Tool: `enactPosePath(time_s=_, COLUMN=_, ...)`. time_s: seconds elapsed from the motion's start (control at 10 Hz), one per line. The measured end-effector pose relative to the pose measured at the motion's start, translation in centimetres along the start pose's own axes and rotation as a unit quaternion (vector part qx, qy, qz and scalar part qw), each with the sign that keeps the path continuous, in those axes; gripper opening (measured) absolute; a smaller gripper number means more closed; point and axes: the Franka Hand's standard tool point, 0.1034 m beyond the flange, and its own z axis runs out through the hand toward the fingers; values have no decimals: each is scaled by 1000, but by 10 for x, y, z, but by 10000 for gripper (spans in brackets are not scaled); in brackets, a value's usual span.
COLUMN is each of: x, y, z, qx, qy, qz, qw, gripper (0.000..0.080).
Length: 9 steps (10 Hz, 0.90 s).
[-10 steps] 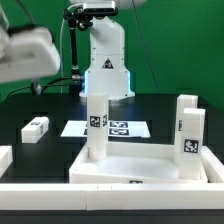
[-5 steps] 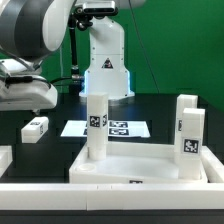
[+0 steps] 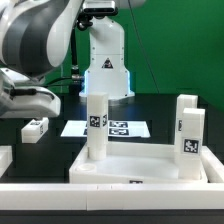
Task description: Assemble desk
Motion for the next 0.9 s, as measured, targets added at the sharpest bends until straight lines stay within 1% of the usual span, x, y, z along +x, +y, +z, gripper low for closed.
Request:
enactPosePath(time_s=0.1, x=-1, y=-2, z=6, qx=4, qy=-6, qz=11, qw=1000, gripper=649)
enactPosePath(time_s=0.2, x=-1, y=-4, z=10, qx=5, qy=-11, qz=18, qw=1000, gripper=649)
enactPosePath(time_s=0.5, x=-1, y=-2, z=9, qx=6, qy=-10, qz=20, qw=1000, gripper=649)
enactPosePath(time_s=0.6, x=0, y=-2, z=12, qx=6, qy=-9, qz=21, qw=1000, gripper=649)
enactPosePath(time_s=0.8, x=1, y=-3, z=35, qx=13, qy=-25, qz=28, qw=999, gripper=649)
enactPosePath(time_s=0.9, x=2, y=-1, z=43, qx=17, qy=-34, qz=31, qw=999, gripper=649)
